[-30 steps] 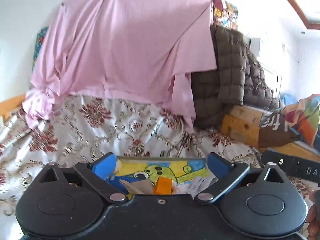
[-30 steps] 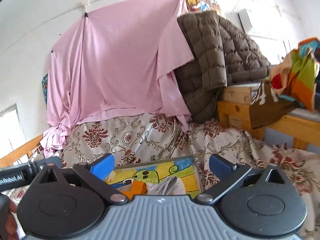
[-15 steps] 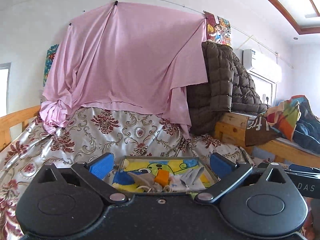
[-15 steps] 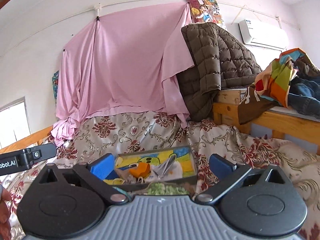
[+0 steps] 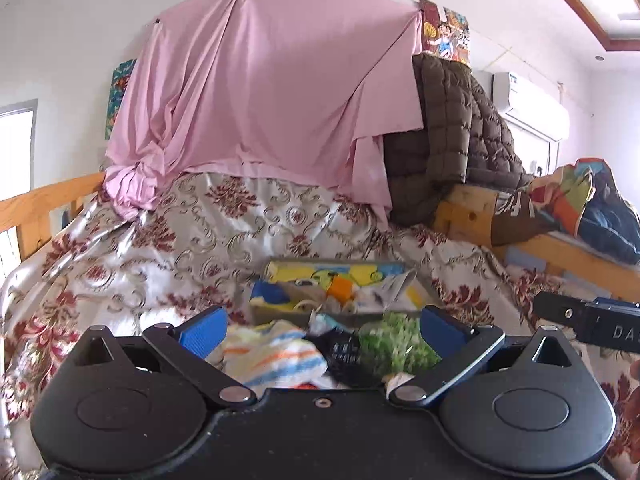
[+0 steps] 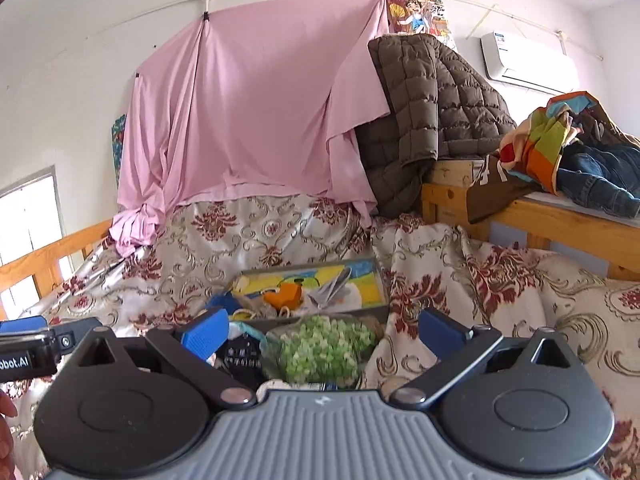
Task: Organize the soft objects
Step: 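Move the right tool toward the white sponge pad while the left tool approaches the white cloth by the box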
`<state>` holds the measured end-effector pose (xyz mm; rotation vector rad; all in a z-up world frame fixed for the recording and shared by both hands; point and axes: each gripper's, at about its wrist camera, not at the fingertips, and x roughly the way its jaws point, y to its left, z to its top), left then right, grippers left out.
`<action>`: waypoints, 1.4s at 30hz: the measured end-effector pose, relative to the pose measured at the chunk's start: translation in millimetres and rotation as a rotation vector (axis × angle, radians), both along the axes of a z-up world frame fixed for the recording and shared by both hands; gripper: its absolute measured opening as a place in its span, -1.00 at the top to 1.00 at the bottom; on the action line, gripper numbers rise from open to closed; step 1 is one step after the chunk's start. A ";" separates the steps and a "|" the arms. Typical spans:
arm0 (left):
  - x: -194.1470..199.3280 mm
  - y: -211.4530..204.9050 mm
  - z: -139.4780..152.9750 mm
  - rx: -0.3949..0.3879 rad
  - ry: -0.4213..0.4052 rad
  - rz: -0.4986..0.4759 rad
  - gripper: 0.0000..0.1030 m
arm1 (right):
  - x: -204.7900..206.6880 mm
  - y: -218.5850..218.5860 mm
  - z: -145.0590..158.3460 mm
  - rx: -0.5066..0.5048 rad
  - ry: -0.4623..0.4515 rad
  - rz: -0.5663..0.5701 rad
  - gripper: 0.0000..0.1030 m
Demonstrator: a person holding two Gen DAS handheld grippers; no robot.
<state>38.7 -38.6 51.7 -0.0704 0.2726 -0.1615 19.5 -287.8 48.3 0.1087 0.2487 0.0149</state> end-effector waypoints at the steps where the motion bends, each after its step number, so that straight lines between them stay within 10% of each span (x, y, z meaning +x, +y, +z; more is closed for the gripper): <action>1: -2.8 2.2 -3.2 0.003 0.003 0.003 -0.98 | -1.6 0.1 -1.1 0.000 0.005 -0.003 -0.99; 29: -2.4 21.9 -52.1 0.044 0.233 0.174 -0.98 | 21.6 18.7 -33.6 -0.082 0.281 -0.006 -0.99; 42: 14.3 19.5 -62.2 0.027 0.367 0.108 -0.98 | 52.0 25.4 -52.9 -0.076 0.492 0.077 -0.99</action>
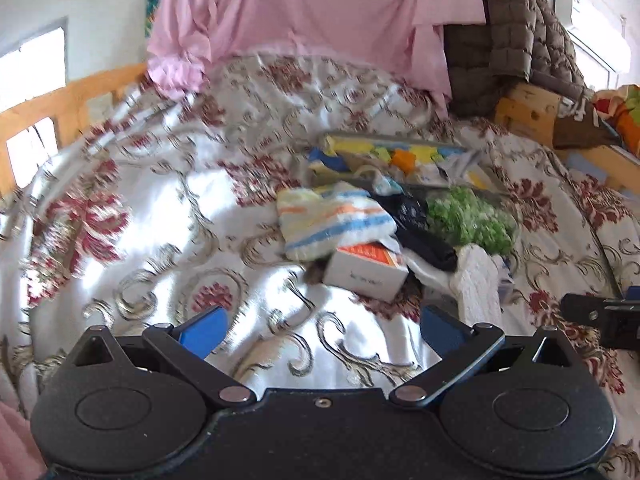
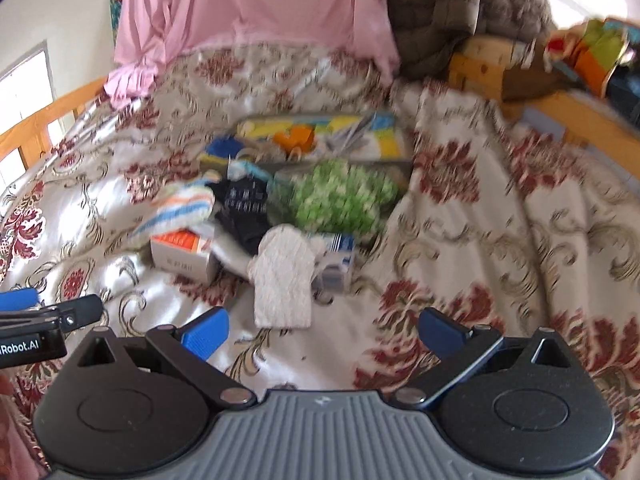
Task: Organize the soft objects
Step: 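Move the right tool toward the white sponge pad while the left tool approaches the white cloth by the box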
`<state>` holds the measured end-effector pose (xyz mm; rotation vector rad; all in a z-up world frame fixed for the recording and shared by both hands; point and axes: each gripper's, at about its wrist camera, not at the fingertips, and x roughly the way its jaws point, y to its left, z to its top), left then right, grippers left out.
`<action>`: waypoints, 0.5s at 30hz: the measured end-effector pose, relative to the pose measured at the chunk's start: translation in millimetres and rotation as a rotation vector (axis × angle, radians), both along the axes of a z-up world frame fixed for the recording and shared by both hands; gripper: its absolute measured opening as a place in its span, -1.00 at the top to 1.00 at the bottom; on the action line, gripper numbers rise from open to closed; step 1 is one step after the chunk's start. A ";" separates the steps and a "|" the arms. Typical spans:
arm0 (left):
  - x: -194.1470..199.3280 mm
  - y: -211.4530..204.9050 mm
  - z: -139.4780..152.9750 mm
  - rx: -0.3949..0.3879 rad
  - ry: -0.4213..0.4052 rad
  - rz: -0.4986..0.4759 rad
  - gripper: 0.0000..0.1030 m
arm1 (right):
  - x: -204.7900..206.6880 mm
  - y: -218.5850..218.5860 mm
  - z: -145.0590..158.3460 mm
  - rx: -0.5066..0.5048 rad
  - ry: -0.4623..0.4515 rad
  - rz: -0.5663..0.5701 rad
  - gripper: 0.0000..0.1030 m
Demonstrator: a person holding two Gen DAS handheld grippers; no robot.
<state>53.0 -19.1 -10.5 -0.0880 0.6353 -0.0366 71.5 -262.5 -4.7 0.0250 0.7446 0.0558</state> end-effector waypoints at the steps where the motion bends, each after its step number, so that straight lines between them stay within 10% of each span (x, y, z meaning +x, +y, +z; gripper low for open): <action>1: 3.5 0.3 -1.5 -0.014 0.021 -0.010 -0.98 | 3.8 -2.1 -2.5 0.009 0.021 -0.011 -0.99; 15: 61.3 -1.0 -28.8 -0.197 0.208 -0.037 -0.98 | 32.1 -6.2 -24.4 0.029 0.140 -0.034 -0.99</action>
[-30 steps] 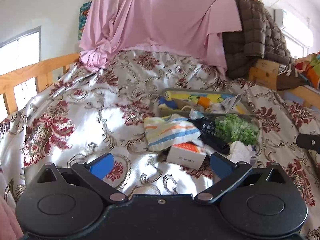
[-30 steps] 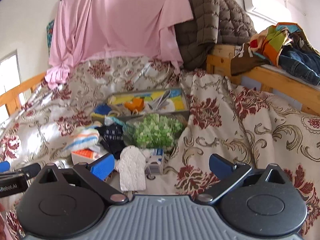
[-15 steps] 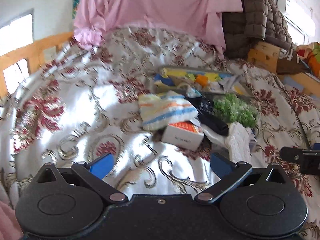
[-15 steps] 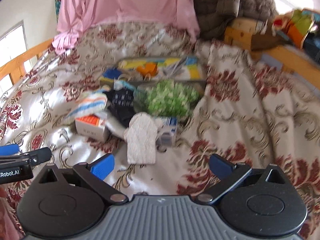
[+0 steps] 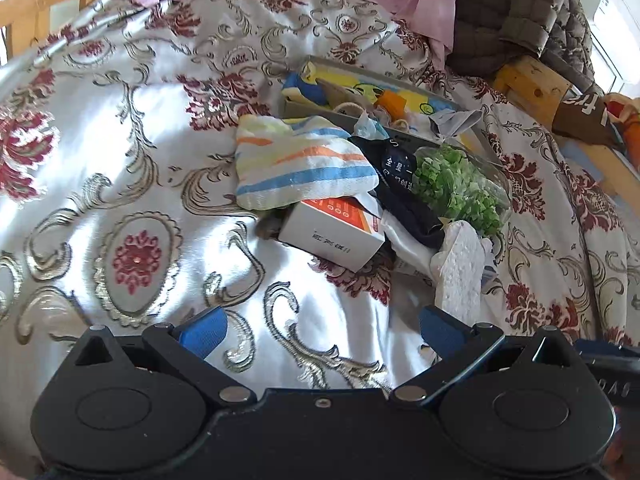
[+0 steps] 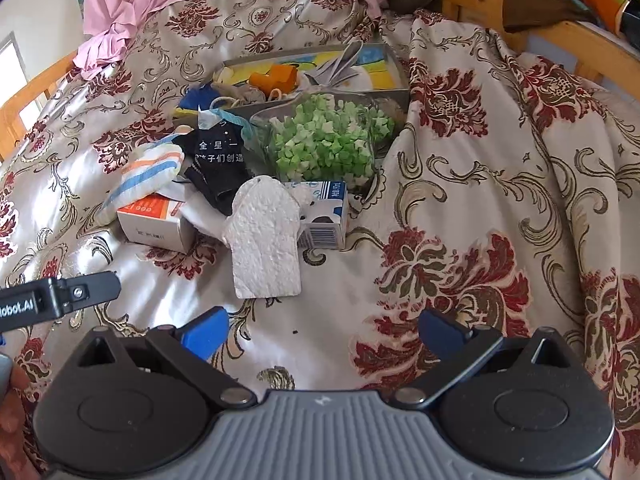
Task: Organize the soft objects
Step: 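Move the right tool toward the white sponge pad while the left tool approaches the white cloth by the box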
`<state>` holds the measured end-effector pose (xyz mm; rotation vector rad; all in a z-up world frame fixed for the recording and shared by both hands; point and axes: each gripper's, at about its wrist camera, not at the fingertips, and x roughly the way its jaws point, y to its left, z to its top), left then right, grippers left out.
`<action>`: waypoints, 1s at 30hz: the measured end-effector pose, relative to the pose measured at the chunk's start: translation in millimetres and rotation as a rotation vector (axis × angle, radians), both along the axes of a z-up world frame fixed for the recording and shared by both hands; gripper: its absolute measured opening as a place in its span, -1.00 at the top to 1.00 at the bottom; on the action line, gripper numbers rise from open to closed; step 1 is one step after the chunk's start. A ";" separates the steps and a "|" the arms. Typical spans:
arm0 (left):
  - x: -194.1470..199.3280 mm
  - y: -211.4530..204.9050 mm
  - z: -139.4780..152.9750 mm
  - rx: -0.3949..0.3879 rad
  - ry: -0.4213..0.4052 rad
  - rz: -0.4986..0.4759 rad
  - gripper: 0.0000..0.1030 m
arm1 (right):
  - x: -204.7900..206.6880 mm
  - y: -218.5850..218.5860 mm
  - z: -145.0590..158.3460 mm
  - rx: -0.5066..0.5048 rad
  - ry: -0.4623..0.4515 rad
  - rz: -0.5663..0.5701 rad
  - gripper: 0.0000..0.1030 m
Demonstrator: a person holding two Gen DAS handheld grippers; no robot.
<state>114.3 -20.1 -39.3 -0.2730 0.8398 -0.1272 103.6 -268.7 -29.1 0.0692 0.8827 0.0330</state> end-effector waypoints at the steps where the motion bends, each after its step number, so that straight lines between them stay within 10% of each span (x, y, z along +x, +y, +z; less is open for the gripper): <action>1: 2.4 -0.1 -1.2 -0.011 0.006 0.002 -0.98 | 0.4 0.8 -0.3 -0.004 0.000 0.002 -0.99; 20: 42.1 -4.8 -19.3 -0.212 0.024 0.012 -0.98 | 29.0 25.8 -12.6 -0.136 -0.060 0.190 -0.99; 30: 61.1 -2.4 -36.7 -0.470 0.083 -0.001 -0.88 | 51.0 33.5 -31.3 -0.100 -0.049 0.217 -0.88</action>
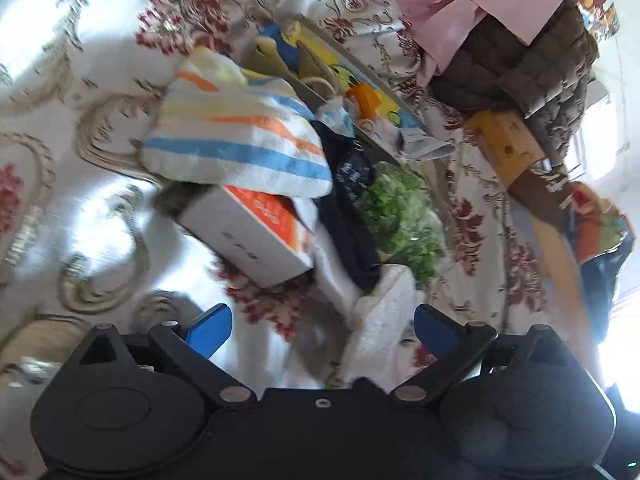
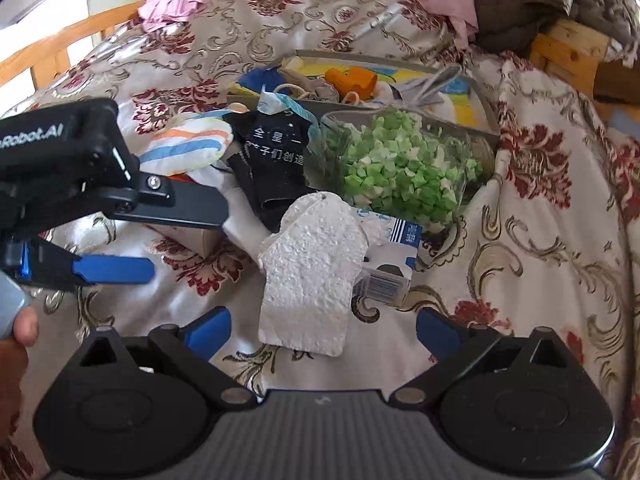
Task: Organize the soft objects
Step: 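Grasp the white sponge pad with the right tool while the left tool grasps the white cloth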
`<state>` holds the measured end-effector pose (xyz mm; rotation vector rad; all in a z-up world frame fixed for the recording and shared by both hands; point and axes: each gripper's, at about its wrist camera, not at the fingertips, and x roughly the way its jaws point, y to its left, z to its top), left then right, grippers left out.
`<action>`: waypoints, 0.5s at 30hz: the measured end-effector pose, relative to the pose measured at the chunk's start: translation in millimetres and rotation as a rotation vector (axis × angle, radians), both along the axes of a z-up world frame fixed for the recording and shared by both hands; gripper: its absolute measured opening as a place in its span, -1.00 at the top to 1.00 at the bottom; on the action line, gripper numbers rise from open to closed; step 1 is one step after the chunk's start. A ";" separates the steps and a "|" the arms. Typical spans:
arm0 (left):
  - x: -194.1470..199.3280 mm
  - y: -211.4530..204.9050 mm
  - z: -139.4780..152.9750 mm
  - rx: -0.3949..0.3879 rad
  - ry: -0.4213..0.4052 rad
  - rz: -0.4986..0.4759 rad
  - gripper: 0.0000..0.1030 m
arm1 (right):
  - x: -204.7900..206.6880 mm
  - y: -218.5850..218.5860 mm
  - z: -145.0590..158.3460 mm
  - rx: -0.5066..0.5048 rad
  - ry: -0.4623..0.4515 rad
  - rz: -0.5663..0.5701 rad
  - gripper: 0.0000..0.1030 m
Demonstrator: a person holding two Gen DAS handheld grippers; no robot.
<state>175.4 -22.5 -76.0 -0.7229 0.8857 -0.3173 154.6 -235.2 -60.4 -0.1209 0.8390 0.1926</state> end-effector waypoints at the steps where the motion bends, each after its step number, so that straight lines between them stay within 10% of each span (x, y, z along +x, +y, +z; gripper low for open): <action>1: 2.9 -2.5 -1.7 -0.020 0.002 -0.009 -0.87 | 2.8 -1.9 -2.4 0.009 0.012 -0.008 -0.86; 15: 28.1 -17.7 -22.1 -0.187 0.022 -0.028 -0.54 | 19.6 -10.8 -14.1 0.101 0.088 -0.068 -0.36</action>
